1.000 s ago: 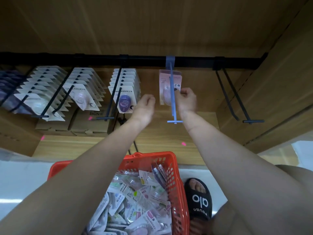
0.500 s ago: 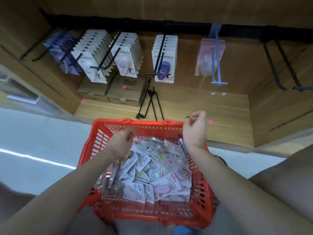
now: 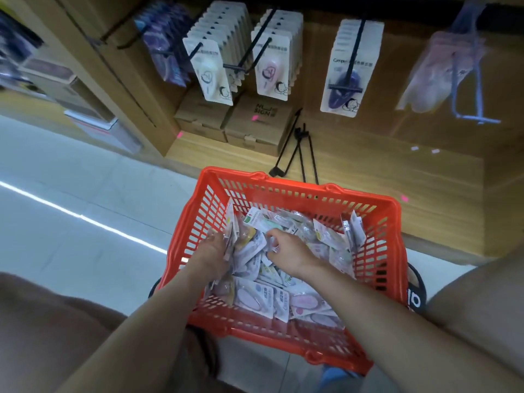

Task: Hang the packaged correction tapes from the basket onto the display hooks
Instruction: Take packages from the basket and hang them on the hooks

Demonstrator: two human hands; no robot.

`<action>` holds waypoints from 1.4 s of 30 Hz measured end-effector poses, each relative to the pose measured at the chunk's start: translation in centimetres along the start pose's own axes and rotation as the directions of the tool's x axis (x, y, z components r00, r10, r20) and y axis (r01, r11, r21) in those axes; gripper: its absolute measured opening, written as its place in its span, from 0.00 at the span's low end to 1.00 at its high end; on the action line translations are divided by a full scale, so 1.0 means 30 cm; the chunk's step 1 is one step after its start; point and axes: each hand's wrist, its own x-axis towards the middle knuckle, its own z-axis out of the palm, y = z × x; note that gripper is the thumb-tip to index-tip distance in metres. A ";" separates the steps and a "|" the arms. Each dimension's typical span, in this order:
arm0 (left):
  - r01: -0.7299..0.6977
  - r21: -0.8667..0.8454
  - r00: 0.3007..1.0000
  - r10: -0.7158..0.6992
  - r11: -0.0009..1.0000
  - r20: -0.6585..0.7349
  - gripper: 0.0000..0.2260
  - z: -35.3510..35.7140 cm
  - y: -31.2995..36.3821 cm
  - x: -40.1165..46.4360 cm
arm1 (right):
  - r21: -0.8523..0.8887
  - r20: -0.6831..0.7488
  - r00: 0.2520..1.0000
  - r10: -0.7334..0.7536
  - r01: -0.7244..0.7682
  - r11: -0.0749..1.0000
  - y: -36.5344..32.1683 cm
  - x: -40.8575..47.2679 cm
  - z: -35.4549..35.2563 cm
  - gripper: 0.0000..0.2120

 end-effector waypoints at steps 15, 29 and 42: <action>-0.357 0.788 0.914 0.360 0.501 0.185 0.28 0.114 -0.088 -0.051 | -0.281 0.033 0.994 0.106 -0.092 0.955 -0.186 0.206 0.135 0.26; -0.531 0.741 0.813 0.494 0.411 0.309 0.20 0.115 -0.053 -0.042 | -0.259 -0.069 0.994 0.080 -0.095 0.961 -0.148 0.217 0.182 0.23; -0.498 0.442 0.867 0.437 0.746 0.239 0.17 -0.076 -0.085 -0.078 | 0.107 0.043 0.990 0.134 -0.137 0.985 -0.118 0.171 0.098 0.14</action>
